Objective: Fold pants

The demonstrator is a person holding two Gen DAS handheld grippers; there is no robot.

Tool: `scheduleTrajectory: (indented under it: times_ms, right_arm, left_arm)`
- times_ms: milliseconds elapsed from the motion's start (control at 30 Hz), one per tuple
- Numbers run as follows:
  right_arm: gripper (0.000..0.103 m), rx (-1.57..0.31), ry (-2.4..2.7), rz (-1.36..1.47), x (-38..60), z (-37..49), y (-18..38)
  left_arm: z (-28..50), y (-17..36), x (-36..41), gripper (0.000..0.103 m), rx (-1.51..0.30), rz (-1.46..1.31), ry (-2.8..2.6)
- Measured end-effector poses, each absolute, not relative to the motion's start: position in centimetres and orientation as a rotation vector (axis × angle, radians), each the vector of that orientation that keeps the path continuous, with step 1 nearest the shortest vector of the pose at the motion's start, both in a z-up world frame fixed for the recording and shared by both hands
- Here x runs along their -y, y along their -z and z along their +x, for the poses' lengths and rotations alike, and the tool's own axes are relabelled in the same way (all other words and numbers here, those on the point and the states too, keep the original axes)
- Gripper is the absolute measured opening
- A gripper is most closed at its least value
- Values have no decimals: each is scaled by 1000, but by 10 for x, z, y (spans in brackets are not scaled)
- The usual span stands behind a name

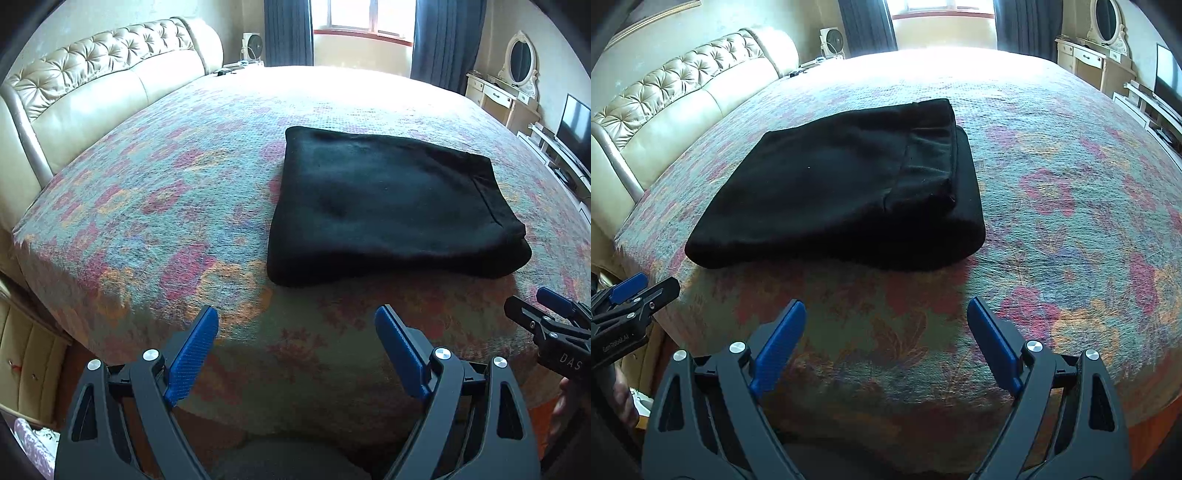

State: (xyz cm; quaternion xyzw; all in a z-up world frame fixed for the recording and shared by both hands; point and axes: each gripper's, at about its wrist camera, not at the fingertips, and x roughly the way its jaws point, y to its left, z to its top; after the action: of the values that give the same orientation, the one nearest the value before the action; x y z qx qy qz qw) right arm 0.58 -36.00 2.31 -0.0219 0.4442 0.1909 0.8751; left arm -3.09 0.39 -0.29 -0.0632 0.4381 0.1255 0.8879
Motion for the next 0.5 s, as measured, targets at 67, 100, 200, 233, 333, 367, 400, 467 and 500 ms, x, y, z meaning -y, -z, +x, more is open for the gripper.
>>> scheduleTrajectory:
  times_ms: [67, 100, 200, 233, 333, 367, 400, 467, 500]
  right_arm:
    - [89, -929, -400, -47, 359, 5, -23]
    - [89, -929, -401, -48, 359, 5, -23]
    - [89, -929, -403, -49, 358, 4, -23]
    - [89, -929, -402, -49, 358, 4, -23]
    - [89, -929, -401, -44, 358, 5, -23]
    - [89, -929, -401, -43, 358, 5, -23]
    - [89, -929, -400, -44, 358, 4, -23]
    - [89, -927, -401, -44, 358, 4, -23]
    - [89, -927, -401, -44, 358, 4, -23]
  left_arm:
    - [-31, 2, -3, 86, -903, -122, -265]
    - [-31, 1, -2, 86, -896, -116, -267]
    - [-33, -4, 2, 86, -870, -88, -275]
    - [-33, -5, 3, 86, -859, -79, -278]
    - [-35, -9, 7, 86, -838, -68, -266]
    - [-35, -10, 8, 86, -834, -67, -260]
    - [-35, -11, 9, 86, -831, -68, -252]
    - [-36, -13, 11, 86, -822, -64, -244]
    - [-36, -14, 12, 86, -816, -56, -245]
